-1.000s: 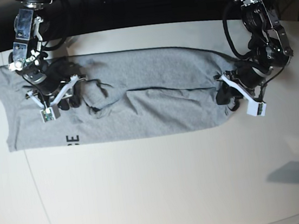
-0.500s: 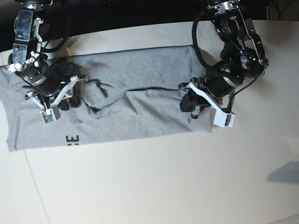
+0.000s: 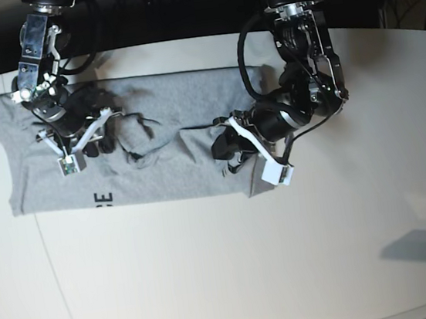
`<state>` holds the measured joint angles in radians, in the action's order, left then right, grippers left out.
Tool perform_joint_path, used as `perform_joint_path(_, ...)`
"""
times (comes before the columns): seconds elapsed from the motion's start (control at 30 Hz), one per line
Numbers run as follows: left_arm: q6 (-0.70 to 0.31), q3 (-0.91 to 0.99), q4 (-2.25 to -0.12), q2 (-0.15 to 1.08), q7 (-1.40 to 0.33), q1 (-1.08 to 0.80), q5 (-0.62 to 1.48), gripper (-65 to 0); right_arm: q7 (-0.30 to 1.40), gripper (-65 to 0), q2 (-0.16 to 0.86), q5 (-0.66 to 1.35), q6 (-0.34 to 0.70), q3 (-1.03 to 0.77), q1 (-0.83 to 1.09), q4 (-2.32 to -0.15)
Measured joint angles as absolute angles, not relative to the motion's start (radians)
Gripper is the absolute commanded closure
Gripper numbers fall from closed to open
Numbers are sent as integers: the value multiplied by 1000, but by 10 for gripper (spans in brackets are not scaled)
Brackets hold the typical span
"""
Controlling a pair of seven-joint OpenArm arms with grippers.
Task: Fold the T-shirt properly
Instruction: 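Fold the held shirt end with the left gripper toward the right gripper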
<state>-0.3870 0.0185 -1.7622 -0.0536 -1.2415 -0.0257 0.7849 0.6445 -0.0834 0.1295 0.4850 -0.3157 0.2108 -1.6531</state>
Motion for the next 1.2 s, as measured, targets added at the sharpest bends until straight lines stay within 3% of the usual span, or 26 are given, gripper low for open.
perform_joint_path(1.2,-370,-156,-1579,-100,-1151,20,785,0,644,-186,-83,130,485,-316,211,-1653)
